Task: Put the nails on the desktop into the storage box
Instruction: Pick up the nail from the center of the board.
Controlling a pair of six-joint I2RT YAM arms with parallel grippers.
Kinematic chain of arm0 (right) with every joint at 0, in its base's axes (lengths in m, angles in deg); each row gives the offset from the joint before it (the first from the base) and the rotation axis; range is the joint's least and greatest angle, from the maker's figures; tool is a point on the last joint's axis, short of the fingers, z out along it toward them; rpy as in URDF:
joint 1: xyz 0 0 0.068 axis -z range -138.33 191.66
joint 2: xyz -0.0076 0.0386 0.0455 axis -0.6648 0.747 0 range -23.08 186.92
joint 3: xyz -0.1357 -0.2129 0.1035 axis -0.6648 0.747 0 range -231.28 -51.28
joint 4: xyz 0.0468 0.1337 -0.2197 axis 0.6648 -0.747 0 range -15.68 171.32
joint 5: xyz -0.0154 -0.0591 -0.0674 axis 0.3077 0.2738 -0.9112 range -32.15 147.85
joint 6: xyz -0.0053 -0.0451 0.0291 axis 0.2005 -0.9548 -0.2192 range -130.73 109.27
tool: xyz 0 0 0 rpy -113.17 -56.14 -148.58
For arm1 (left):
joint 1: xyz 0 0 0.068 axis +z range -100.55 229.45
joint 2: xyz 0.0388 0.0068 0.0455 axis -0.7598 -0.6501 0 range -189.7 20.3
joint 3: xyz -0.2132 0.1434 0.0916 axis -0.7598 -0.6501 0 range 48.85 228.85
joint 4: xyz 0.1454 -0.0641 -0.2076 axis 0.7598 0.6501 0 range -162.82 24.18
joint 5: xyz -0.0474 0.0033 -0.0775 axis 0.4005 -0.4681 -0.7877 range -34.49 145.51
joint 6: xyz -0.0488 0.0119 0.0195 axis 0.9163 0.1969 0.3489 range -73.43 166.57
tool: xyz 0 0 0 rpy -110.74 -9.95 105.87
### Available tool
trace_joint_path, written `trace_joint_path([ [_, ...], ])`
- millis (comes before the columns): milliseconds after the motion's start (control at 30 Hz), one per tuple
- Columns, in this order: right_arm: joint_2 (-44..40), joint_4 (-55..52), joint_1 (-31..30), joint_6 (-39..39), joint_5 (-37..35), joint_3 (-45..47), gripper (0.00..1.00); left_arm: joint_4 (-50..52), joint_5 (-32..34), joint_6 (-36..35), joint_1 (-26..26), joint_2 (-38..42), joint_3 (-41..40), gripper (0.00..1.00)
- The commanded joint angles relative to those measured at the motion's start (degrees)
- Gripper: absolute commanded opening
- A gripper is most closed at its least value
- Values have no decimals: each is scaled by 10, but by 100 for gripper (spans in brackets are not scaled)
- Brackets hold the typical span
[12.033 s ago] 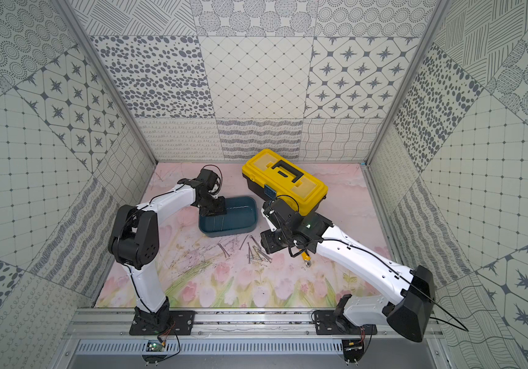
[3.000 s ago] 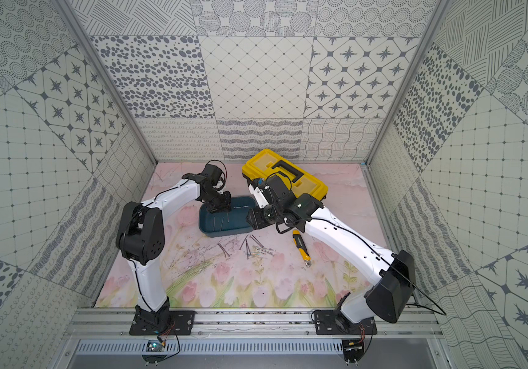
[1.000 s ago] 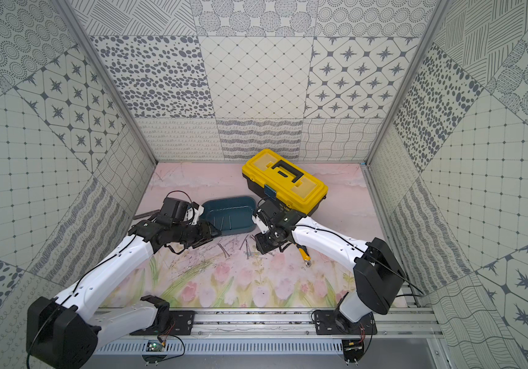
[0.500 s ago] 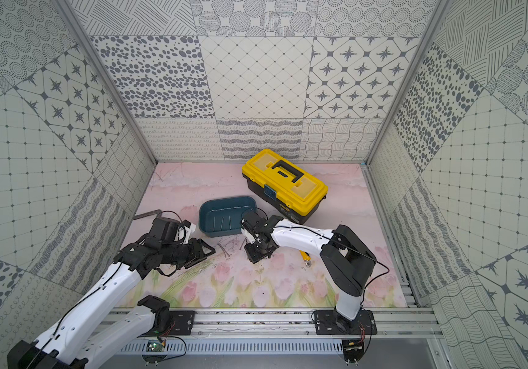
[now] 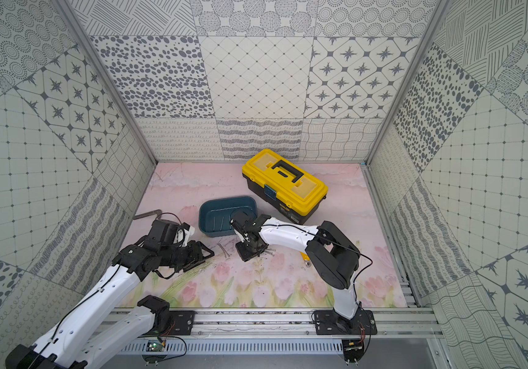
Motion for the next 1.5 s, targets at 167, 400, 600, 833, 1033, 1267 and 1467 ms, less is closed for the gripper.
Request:
trace_joint_path([
  [167,30,-32,-12,62,-33,-23,38,22,-18,-27,-1,-29,21,54],
  [400,48,-37,-12,70,-43,-37,34,26,-22,-47,-1,-47,37,54],
  [600,68,-43,-11,71,-47,-59,34,30,-27,-61,3,-57,38,54],
  [833,84,-54,-6,75,-62,-73,30,34,-31,-74,8,-65,41,54],
  [1033,81,-80,-5,68,-94,-79,15,27,-35,-79,7,-74,41,54],
  [1267,58,-97,-5,62,-110,-80,6,13,-41,-74,8,-85,41,55],
  [1467,-6,-107,-5,63,-101,-65,4,-31,-71,-46,8,-82,33,55],
])
